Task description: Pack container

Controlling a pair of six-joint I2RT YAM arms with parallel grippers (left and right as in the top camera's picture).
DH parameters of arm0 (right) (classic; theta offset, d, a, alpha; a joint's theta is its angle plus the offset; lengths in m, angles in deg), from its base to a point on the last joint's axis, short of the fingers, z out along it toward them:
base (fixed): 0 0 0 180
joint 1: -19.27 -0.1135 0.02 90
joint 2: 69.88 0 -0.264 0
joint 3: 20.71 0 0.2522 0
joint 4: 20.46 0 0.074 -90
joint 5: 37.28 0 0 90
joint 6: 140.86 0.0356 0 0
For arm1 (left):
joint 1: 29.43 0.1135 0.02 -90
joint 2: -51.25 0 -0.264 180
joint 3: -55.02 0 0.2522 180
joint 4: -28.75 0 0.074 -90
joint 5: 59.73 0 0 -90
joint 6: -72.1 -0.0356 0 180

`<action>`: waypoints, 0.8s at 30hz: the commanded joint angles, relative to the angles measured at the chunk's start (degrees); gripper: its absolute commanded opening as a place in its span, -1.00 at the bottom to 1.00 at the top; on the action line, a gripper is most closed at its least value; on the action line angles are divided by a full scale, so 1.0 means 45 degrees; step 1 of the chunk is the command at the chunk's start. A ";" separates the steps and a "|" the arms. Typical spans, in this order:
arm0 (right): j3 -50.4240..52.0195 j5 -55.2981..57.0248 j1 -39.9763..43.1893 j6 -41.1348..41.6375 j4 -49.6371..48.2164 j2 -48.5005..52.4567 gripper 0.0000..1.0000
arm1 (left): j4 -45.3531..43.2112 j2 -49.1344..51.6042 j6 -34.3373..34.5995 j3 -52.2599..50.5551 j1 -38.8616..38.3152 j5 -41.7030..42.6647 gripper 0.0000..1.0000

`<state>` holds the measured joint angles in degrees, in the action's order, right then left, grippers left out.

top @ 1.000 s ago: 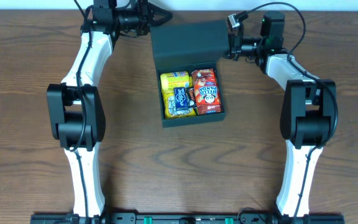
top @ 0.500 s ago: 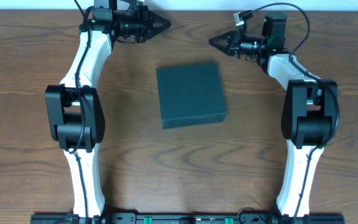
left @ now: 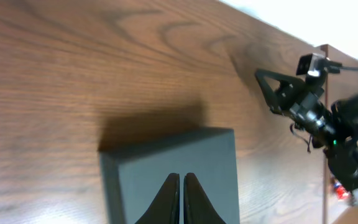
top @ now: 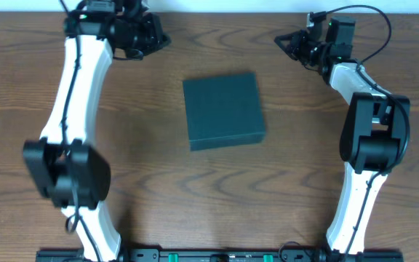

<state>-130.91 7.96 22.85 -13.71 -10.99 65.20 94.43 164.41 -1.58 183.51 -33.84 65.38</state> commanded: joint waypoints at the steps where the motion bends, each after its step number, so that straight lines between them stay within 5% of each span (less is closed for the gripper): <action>1: -0.0306 0.0947 0.0039 -0.1360 0.0058 -0.0806 -0.97 | 0.0709 -0.1690 -0.1049 0.0248 -0.0029 -0.1161 -0.89; 16: -0.0306 0.1122 0.0024 -0.1554 0.1132 -0.1239 -0.97 | 0.5022 -0.8242 -0.2934 -0.0340 -0.0029 -0.2948 -0.88; 24: -0.0306 0.1851 0.0024 -0.2560 0.2997 -0.1894 -0.97 | 0.5003 -1.2760 -0.3045 -0.4328 -0.0029 -0.2948 -0.88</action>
<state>-131.17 15.09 22.85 -22.83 1.51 59.50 117.20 111.96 -13.95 169.26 -33.84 52.55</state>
